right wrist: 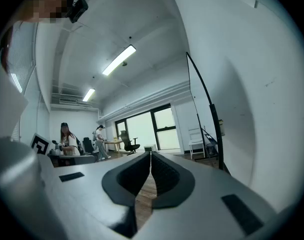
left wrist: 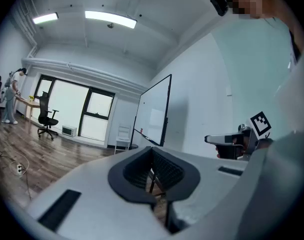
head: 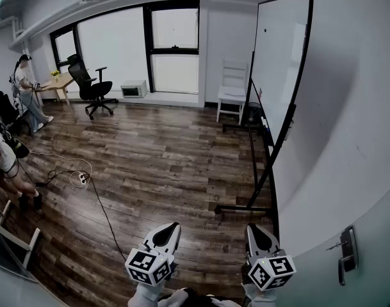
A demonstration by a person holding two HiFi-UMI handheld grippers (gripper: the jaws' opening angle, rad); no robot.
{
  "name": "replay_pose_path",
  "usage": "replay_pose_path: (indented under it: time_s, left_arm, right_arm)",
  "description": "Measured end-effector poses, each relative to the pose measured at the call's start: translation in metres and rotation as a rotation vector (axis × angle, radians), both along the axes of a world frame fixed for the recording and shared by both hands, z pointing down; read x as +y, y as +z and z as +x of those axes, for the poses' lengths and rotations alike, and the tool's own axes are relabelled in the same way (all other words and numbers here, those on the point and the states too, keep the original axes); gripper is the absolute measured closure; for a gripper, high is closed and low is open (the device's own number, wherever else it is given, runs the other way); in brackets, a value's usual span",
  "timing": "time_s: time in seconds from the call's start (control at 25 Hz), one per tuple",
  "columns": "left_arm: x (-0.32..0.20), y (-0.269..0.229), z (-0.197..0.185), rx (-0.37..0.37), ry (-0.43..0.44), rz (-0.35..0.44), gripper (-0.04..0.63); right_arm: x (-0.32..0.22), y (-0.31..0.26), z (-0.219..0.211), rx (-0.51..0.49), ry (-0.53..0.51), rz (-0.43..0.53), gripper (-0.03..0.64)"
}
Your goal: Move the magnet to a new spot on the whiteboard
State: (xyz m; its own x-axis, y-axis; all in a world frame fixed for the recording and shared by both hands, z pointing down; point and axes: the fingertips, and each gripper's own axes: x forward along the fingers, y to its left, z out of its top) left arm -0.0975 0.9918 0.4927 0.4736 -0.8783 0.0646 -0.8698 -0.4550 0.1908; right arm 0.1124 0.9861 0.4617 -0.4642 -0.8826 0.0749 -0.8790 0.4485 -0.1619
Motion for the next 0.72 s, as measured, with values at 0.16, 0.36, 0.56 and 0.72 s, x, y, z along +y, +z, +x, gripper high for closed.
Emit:
replay_pose_path:
  time_s: [0.16, 0.36, 0.56, 0.72]
  left_arm:
    - [-0.005, 0.003, 0.012, 0.005, 0.007, 0.0, 0.586]
    - [-0.007, 0.003, 0.027, -0.013, 0.015, -0.001, 0.586]
    - [-0.008, 0.005, 0.036, -0.01, -0.011, -0.004, 0.586]
    - [-0.003, 0.021, 0.043, 0.009, -0.041, -0.019, 0.586]
  right_arm:
    - [-0.004, 0.002, 0.007, 0.008, -0.01, 0.0, 0.586]
    - [-0.007, 0.003, 0.018, -0.001, -0.009, -0.007, 0.586]
    - [-0.008, 0.006, 0.03, -0.011, -0.031, -0.01, 0.584]
    - [-0.006, 0.02, 0.037, -0.018, -0.05, -0.022, 0.584]
